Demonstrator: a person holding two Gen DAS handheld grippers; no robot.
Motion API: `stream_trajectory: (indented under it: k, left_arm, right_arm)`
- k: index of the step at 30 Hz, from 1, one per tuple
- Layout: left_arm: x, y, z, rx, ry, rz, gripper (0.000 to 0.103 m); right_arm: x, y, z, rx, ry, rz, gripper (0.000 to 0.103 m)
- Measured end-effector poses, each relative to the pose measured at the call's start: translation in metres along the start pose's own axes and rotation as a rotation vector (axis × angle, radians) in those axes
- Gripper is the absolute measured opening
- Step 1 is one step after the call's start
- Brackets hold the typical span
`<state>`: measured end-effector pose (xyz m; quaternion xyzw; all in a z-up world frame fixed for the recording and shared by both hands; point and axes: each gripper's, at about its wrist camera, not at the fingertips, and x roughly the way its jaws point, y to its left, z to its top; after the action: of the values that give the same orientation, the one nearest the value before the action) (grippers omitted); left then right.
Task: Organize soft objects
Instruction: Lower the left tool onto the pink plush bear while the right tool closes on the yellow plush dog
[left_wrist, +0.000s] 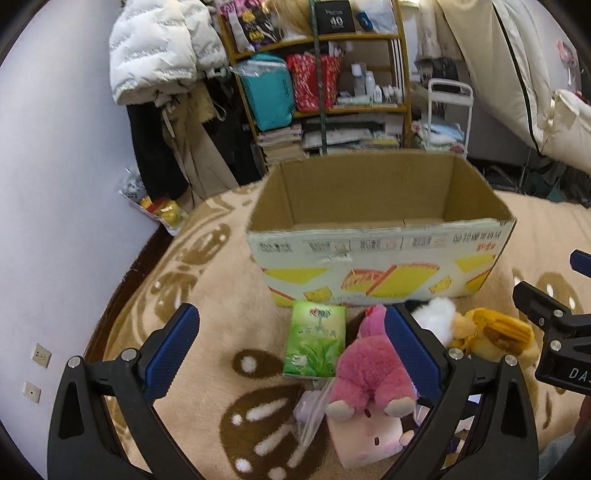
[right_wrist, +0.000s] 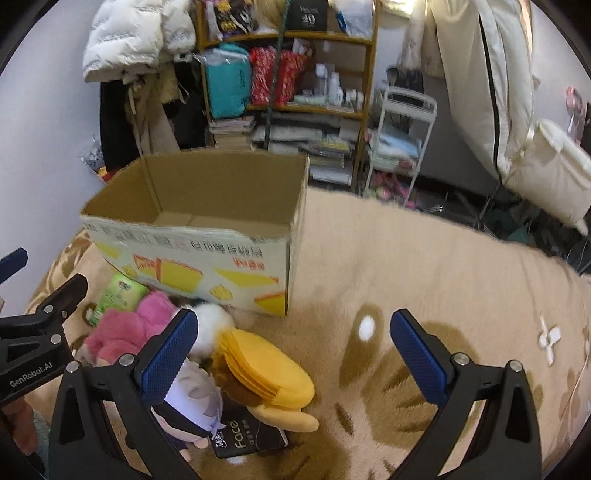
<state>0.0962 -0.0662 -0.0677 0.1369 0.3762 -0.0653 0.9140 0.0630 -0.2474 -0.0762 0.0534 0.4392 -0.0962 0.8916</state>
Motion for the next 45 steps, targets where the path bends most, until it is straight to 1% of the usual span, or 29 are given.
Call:
stream_trajectory:
  k: [5,9,13,16,20,25,33,39,45]
  left_arm:
    - [0.014,-0.005,-0.007,0.013,0.045,-0.034,0.099]
    - [0.023,-0.008,-0.011,0.030,0.071,-0.027,0.099]
    - [0.027,-0.010,-0.014,0.045,0.092,-0.053,0.099]
    - [0.033,-0.014,-0.017,0.059,0.117,-0.066,0.099]
    - [0.037,-0.019,-0.020,0.071,0.140,-0.086,0.099]
    - [0.038,-0.025,-0.025,0.093,0.150,-0.094,0.099]
    - [0.038,-0.031,-0.028,0.124,0.154,-0.096,0.099]
    - [0.038,-0.032,-0.031,0.123,0.151,-0.100,0.099]
    - [0.038,-0.031,-0.031,0.118,0.147,-0.108,0.093]
  right_arm:
    - [0.017,-0.009,-0.008,0.032,0.060,0.003,0.103]
    - [0.024,-0.012,-0.013,0.031,0.073,-0.010,0.103]
    - [0.032,-0.013,-0.017,0.044,0.108,0.010,0.103]
    - [0.037,-0.016,-0.018,0.073,0.136,0.044,0.103]
    - [0.038,-0.015,-0.018,0.075,0.142,0.055,0.103]
    - [0.039,-0.013,-0.019,0.087,0.148,0.070,0.103]
    - [0.038,-0.006,-0.019,0.065,0.151,0.084,0.103]
    - [0.039,-0.006,-0.021,0.067,0.163,0.092,0.103]
    - [0.044,-0.003,-0.022,0.056,0.183,0.105,0.101]
